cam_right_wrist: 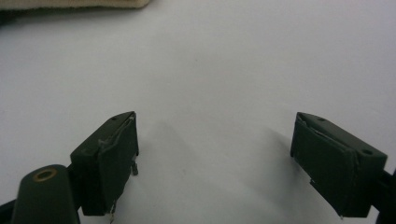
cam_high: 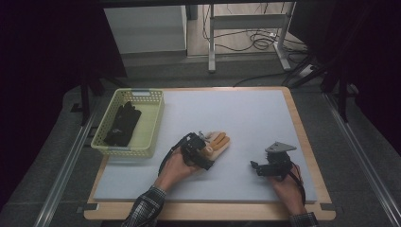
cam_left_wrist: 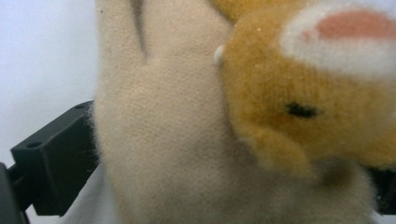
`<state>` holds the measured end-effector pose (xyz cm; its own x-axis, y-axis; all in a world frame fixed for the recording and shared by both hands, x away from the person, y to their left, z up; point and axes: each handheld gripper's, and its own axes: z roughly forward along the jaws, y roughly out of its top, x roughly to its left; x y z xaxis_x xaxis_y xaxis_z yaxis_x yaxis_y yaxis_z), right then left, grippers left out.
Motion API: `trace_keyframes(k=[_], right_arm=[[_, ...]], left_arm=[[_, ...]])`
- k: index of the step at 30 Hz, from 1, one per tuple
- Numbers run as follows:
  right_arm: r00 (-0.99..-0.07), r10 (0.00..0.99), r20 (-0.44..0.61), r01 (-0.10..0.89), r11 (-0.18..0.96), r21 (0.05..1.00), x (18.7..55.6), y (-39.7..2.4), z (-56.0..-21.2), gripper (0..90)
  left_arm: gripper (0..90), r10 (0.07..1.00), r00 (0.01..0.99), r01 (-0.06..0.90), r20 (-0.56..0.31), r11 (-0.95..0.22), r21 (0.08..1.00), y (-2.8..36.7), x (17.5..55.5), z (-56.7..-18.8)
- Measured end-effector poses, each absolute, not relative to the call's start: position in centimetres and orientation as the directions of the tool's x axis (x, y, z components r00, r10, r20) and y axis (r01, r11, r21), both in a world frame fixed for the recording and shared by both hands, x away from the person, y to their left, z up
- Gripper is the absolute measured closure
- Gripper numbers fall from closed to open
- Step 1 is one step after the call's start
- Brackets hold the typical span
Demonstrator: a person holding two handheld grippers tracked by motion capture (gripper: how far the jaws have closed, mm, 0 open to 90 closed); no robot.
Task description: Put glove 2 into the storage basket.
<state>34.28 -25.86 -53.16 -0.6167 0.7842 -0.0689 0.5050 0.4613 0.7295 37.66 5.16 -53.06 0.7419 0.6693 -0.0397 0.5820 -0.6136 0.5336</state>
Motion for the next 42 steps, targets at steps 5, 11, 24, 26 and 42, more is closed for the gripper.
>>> trace_keyframes(k=[5,11,24,26,42], right_arm=[[-0.617,0.784,-0.07,0.505,0.462,0.729,34.3,-25.9,-53.2,14.9],[-0.616,0.784,-0.072,0.504,0.463,0.729,34.2,-25.8,-53.2,14.9],[-0.616,0.785,-0.072,0.504,0.463,0.729,34.2,-25.8,-53.1,14.9],[-0.616,0.785,-0.072,0.504,0.463,0.729,34.2,-25.8,-53.1,14.9],[-0.617,0.784,-0.073,0.502,0.464,0.73,34.2,-25.9,-53.2,14.9]], left_arm=[[9.6,0.669,0.743,0.586,-0.036,-0.623,0.518,5.1,37.4,-52.5],[50.4,0.675,0.737,0.599,-0.043,-0.623,0.503,5.3,37.1,-51.5],[62.6,0.691,0.721,0.604,-0.052,-0.59,0.536,6.6,37.4,-49.9],[62.6,0.698,0.715,0.605,-0.05,-0.58,0.546,6.9,37.5,-49.4],[62.1,0.747,0.664,0.608,-0.006,-0.536,0.585,10.3,39.2,-43.6]])
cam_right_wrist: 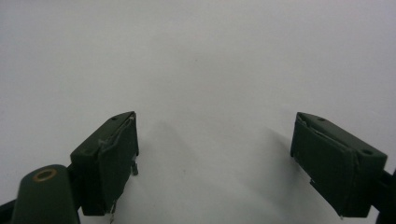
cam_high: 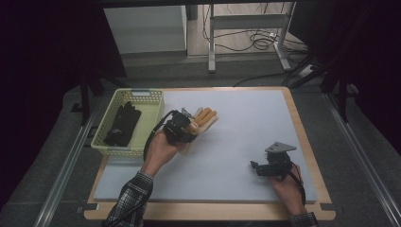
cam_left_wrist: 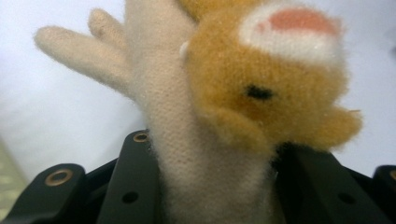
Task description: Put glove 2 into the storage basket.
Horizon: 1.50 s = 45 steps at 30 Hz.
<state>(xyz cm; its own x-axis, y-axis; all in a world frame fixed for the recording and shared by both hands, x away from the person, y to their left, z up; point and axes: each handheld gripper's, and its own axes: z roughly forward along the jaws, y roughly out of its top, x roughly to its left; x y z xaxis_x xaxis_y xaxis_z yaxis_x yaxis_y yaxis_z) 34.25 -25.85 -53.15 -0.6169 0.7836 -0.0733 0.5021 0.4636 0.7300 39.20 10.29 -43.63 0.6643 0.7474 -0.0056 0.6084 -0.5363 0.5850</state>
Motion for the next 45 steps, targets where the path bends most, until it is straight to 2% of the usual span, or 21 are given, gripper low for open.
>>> trace_keyframes(k=[19,28,36,45], right_arm=[[-0.618,0.783,-0.072,0.5,0.463,0.732,34.3,-25.9,-53.2,14.9],[-0.619,0.783,-0.071,0.501,0.462,0.732,34.3,-25.9,-53.2,14.9],[-0.618,0.783,-0.071,0.501,0.462,0.732,34.3,-25.9,-53.2,14.9],[-0.618,0.783,-0.071,0.501,0.462,0.732,34.3,-25.9,-53.2,14.9]], left_arm=[[62.2,0.855,0.515,0.669,0.055,-0.442,0.598,16.8,41.4,-40.0],[62.2,0.916,0.397,0.715,0.06,-0.349,0.606,21.2,41.8,-39.4],[62.0,0.95,0.306,0.761,0.068,-0.287,0.582,24.5,42.8,-40.6],[61.4,0.965,0.257,0.823,0.062,-0.252,0.509,25.9,44.4,-44.4]])
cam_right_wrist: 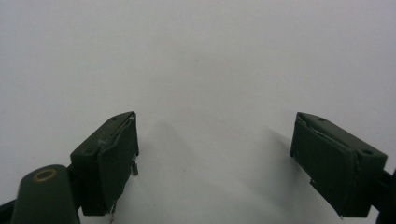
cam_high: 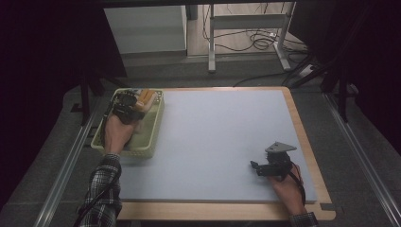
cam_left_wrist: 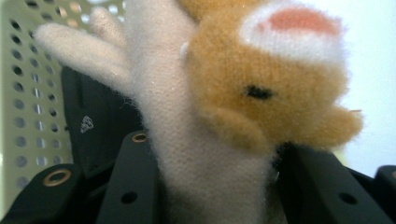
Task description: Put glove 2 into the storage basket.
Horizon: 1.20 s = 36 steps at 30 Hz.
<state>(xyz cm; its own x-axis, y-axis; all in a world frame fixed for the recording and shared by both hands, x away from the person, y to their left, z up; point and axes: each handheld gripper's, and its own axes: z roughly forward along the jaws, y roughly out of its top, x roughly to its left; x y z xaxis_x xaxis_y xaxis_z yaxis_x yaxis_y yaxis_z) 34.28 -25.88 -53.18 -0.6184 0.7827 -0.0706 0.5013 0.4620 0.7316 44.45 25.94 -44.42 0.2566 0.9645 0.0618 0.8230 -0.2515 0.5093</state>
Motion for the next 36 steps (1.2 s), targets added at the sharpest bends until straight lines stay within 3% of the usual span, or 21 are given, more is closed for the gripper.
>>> trace_keyframes(k=[6,17,20,22,27,32,36], right_arm=[[-0.618,0.783,-0.071,0.501,0.462,0.732,34.3,-25.9,-53.2,14.9],[-0.617,0.784,-0.071,0.501,0.461,0.732,34.2,-25.8,-53.2,14.9],[-0.617,0.784,-0.072,0.501,0.462,0.732,34.2,-25.8,-53.2,14.9],[-0.617,0.783,-0.072,0.5,0.462,0.732,34.2,-25.8,-53.2,14.9],[-0.618,0.783,-0.071,0.501,0.462,0.732,34.2,-25.8,-53.2,14.9],[-0.618,0.783,-0.074,0.499,0.463,0.732,34.2,-25.8,-53.2,14.9],[-0.617,0.783,-0.072,0.501,0.462,0.732,34.2,-25.8,-53.2,14.9]], left_arm=[[60.9,0.966,0.244,0.865,0.09,-0.259,0.431,26.2,45.8,-47.2],[58.5,0.96,0.277,0.893,0.028,-0.268,0.36,24.6,47.1,-49.7],[49.9,0.956,0.293,0.912,-0.024,-0.272,0.307,24.3,47.6,-50.4],[43.5,0.958,0.287,0.914,-0.01,-0.271,0.301,24.6,47.6,-50.4],[18.4,0.959,0.282,0.907,-0.037,-0.254,0.335,25.9,46.9,-49.5],[16.2,0.949,0.306,0.872,-0.071,-0.249,0.421,26.7,45.7,-47.0],[27.3,0.962,0.268,0.847,-0.059,-0.206,0.49,27.6,45.1,-45.6]])
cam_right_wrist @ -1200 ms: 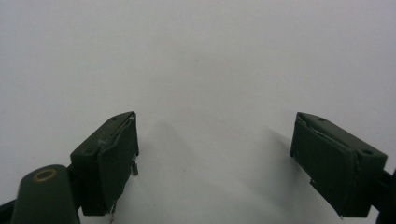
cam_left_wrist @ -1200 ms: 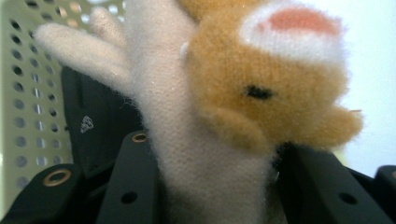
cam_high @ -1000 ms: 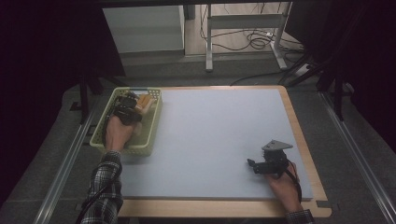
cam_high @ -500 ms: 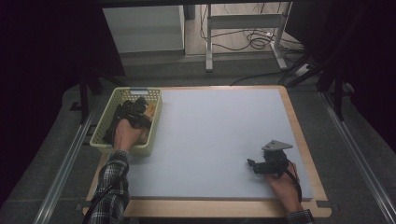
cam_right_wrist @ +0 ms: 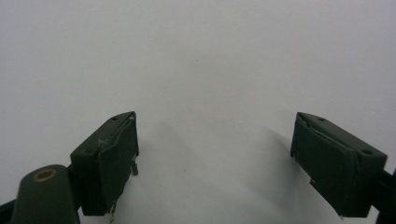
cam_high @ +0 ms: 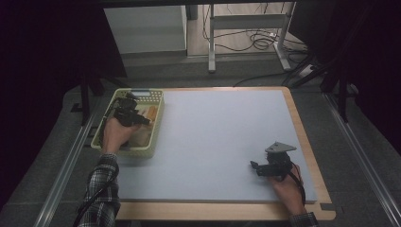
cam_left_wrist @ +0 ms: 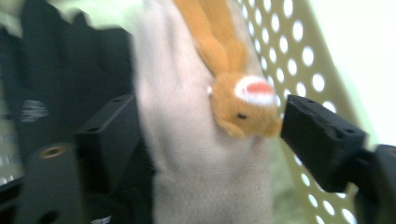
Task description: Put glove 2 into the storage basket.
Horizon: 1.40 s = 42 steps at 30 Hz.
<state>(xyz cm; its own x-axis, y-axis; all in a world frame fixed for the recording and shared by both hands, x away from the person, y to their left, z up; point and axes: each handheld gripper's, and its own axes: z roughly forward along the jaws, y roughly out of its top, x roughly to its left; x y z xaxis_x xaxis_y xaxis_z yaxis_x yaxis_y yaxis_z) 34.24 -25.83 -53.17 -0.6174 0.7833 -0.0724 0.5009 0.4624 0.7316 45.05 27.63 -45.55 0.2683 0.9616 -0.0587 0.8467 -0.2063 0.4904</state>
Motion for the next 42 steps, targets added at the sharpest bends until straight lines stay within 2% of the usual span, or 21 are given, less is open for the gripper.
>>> trace_keyframes(k=[2,4,7,11,18,19,22,24,25,26,27,28,30,31,34,35,42], right_arm=[[-0.618,0.783,-0.074,0.5,0.463,0.732,34.2,-25.8,-53.2,14.9],[-0.618,0.783,-0.073,0.5,0.463,0.732,34.2,-25.8,-53.2,14.9],[-0.618,0.783,-0.071,0.502,0.462,0.732,34.2,-25.8,-53.2,14.9],[-0.618,0.783,-0.069,0.502,0.461,0.732,34.3,-25.8,-53.2,14.9],[-0.618,0.783,-0.067,0.504,0.46,0.731,34.3,-25.9,-53.2,14.9],[-0.618,0.783,-0.064,0.505,0.459,0.731,34.3,-25.9,-53.2,14.9],[-0.619,0.783,-0.067,0.504,0.46,0.731,34.3,-25.9,-53.2,14.9],[-0.619,0.782,-0.069,0.501,0.462,0.732,34.3,-25.9,-53.2,14.9],[-0.619,0.783,-0.066,0.504,0.46,0.731,34.3,-25.9,-53.2,14.9],[-0.619,0.783,-0.066,0.504,0.46,0.731,34.3,-25.9,-53.2,14.9],[-0.619,0.783,-0.064,0.505,0.459,0.731,34.3,-25.9,-53.2,14.9],[-0.619,0.783,-0.064,0.505,0.458,0.731,34.3,-25.9,-53.2,14.9],[-0.619,0.783,-0.065,0.504,0.46,0.731,34.3,-25.9,-53.2,14.9],[-0.619,0.782,-0.07,0.501,0.462,0.732,34.3,-25.9,-53.2,14.9],[-0.619,0.782,-0.07,0.501,0.462,0.732,34.3,-25.9,-53.2,14.9],[-0.619,0.782,-0.07,0.501,0.462,0.732,34.3,-25.9,-53.2,14.9],[-0.618,0.783,-0.07,0.502,0.462,0.731,34.3,-25.8,-53.2,14.8]], left_arm=[[39.5,0.972,0.235,0.836,-0.006,-0.199,0.512,28.2,44.8,-45.3],[55.9,0.978,0.206,0.84,0.046,-0.2,0.505,28.6,44.8,-45.6],[67.0,0.978,0.188,0.863,0.088,-0.207,0.461,28.9,45.1,-46.7],[71.6,0.975,0.211,0.887,0.071,-0.222,0.404,28.5,45.7,-48.6],[73.6,0.964,0.265,0.884,-0.007,-0.24,0.4,27.0,46.1,-49.2],[73.6,0.964,0.264,0.885,0.007,-0.245,0.396,26.9,46.1,-49.2],[69.4,0.967,0.253,0.885,0.019,-0.239,0.4,27.2,46.1,-49.1],[63.5,0.971,0.239,0.882,0.023,-0.227,0.413,27.6,45.9,-48.9],[57.4,0.971,0.236,0.879,0.021,-0.223,0.422,27.8,45.8,-48.7],[57.4,0.972,0.233,0.874,0.022,-0.219,0.435,28.0,45.7,-48.5],[51.2,0.973,0.231,0.868,0.026,-0.218,0.446,28.2,45.6,-48.3],[51.2,0.973,0.229,0.863,0.035,-0.219,0.456,28.4,45.4,-48.1],[45.7,0.973,0.225,0.855,0.044,-0.219,0.47,28.7,45.2,-47.6],[39.7,0.974,0.224,0.85,0.041,-0.216,0.48,28.9,45.0,-47.4],[34.7,0.974,0.227,0.839,0.028,-0.21,0.502,29.2,44.6,-46.9],[28.7,0.973,0.231,0.833,0.025,-0.211,0.512,29.3,44.4,-46.7],[17.6,0.967,0.255,0.809,-0.009,-0.209,0.549,29.6,43.5,-46.1]])
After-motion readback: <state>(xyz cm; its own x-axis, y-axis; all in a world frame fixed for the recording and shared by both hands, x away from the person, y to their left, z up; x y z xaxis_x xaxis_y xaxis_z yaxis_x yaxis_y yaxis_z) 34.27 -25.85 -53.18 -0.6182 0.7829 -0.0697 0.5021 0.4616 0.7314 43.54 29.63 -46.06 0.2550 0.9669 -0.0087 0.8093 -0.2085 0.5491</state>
